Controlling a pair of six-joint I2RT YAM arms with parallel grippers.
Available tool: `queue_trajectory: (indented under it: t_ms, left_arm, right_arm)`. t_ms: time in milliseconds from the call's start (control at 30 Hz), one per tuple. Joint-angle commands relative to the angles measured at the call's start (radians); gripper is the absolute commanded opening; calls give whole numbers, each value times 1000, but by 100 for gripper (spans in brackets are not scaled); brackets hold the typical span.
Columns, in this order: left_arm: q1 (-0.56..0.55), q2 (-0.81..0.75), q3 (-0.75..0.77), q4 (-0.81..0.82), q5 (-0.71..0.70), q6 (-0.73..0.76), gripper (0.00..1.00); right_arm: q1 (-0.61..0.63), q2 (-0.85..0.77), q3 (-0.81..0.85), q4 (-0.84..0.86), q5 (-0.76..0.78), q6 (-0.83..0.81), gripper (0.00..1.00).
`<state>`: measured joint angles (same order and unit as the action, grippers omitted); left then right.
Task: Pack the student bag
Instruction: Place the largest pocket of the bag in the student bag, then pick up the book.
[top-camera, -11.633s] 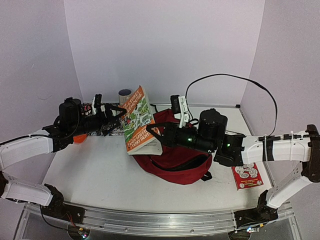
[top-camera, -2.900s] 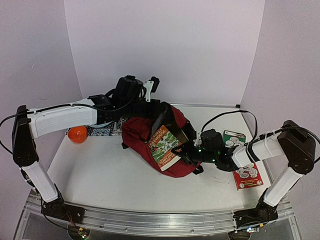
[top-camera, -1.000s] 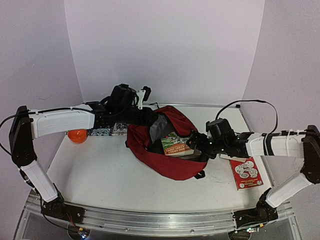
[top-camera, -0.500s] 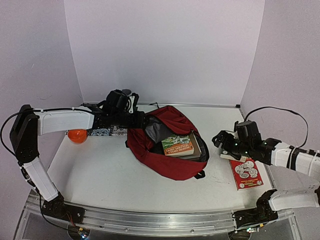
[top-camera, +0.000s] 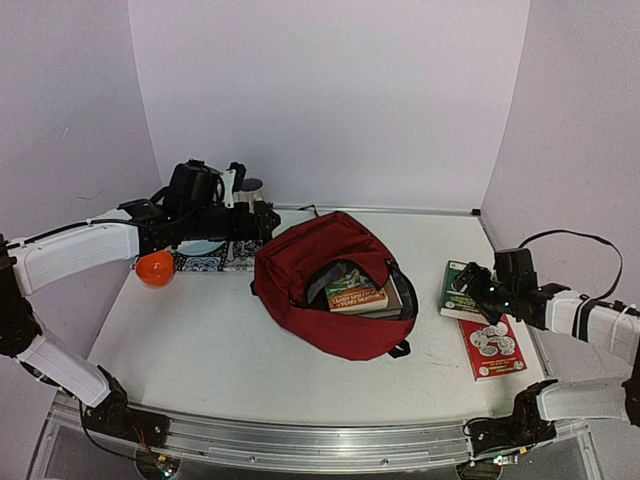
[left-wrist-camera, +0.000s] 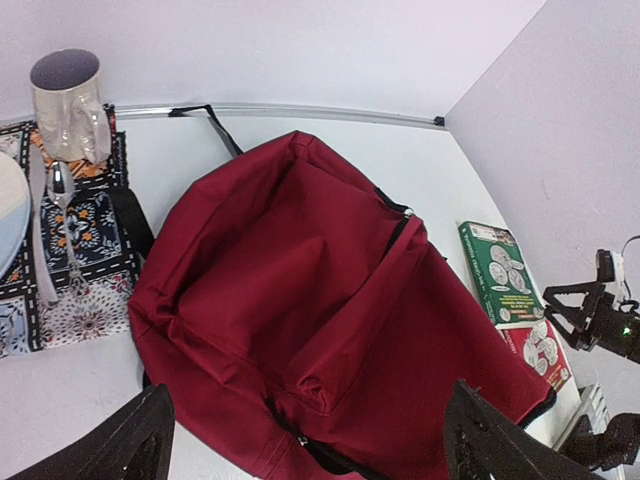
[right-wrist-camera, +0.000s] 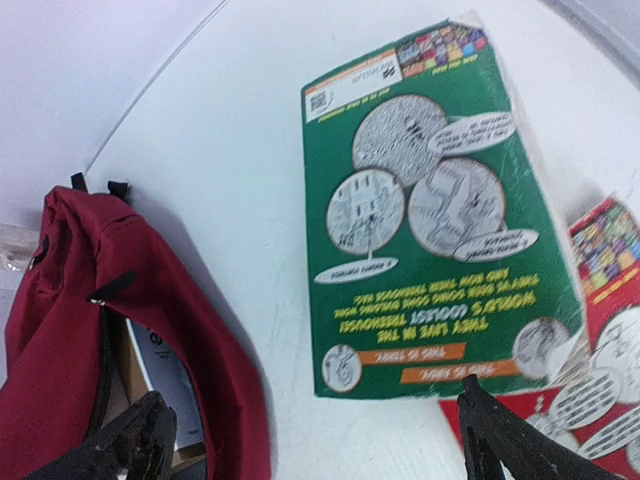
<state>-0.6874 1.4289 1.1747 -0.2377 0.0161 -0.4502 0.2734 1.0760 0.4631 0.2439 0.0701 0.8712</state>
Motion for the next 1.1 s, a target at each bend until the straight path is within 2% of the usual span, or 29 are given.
queue_trajectory:
  t_ms: [0,233,400,900,1067]
  left_arm:
    - [42,-60,-43,-89,-54,-12,96]
    - [94,-111,-116,-98,-19,-21,96]
    - [94,-141,-124,-97,14,-10,96]
    - [94,-139,-128,-96,64,-1,96]
    - [94,-147,-125,-96,75,-4,96]
  right_arm:
    - [-116,45,117,-84,-63,-203,98]
    - [-342,202,218,-101,-196,-387,97]
    - [-420,348,276,-101,-264,-478,95]
    - [-482,649,368,-97,-481,-595,87]
    - [-482,716,371,-95,-555,-605,80]
